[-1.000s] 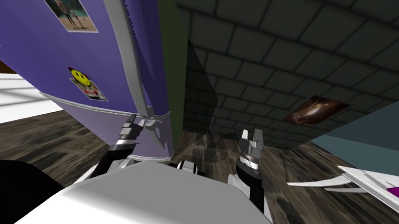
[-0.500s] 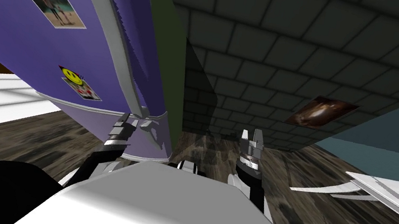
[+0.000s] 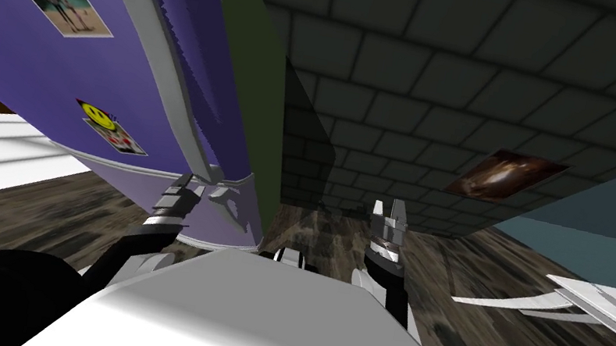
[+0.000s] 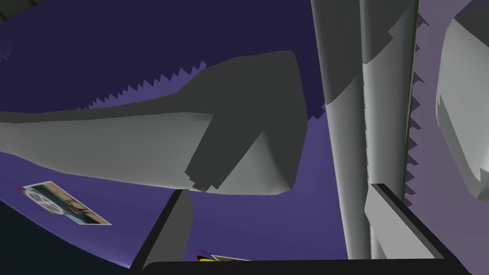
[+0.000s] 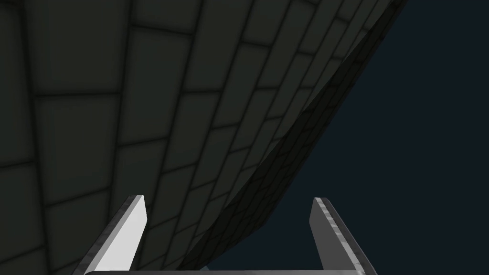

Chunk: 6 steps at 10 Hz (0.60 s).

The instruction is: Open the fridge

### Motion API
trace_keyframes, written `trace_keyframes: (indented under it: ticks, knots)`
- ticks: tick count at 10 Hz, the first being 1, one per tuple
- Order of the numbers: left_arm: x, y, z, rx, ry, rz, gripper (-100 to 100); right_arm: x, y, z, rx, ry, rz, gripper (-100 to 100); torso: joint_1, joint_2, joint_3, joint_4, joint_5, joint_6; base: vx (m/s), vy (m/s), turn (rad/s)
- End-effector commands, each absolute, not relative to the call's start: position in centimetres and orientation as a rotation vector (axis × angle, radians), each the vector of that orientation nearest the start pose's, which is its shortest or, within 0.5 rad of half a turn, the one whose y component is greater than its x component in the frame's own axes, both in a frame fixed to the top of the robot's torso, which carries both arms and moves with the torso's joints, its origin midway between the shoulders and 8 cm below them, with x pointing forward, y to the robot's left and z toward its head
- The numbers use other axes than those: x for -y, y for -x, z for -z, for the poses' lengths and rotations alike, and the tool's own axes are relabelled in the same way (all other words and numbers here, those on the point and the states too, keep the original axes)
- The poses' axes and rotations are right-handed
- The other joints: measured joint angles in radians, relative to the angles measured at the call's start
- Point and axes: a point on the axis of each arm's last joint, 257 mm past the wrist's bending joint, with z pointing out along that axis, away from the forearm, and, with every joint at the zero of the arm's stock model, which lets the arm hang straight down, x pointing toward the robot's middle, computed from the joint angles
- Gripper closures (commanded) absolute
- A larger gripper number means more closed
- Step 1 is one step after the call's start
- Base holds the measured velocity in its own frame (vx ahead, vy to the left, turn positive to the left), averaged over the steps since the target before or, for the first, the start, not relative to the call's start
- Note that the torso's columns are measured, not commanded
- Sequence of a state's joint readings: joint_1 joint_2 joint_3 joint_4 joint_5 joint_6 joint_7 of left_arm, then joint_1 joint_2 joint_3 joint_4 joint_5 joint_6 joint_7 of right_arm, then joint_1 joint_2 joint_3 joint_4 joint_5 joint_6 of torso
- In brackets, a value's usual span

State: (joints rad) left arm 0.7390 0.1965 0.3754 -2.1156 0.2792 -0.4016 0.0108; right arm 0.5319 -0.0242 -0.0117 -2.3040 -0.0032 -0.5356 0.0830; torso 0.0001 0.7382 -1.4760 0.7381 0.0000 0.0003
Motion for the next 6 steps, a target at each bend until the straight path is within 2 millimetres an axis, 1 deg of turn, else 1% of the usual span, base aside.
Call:
trace_keyframes:
  ticks: [1,6]
  knots:
    - [-48.5,-27.9,8.9,-0.852,0.993,0.839,-100,28.2,-33.0,-3.2,-0.627,-0.584,-1.213,0,-0.001,0.000,0.000,0.000,0.000,0.000,0.035,-0.049,0.024]
    - [-49.7,-27.0,7.9,-0.940,1.008,0.759,-100,28.2,-33.0,-3.2,-0.627,-0.584,-1.213,0,-0.002,-0.004,-0.003,0.000,-0.002,0.003,0.044,-0.048,0.037]
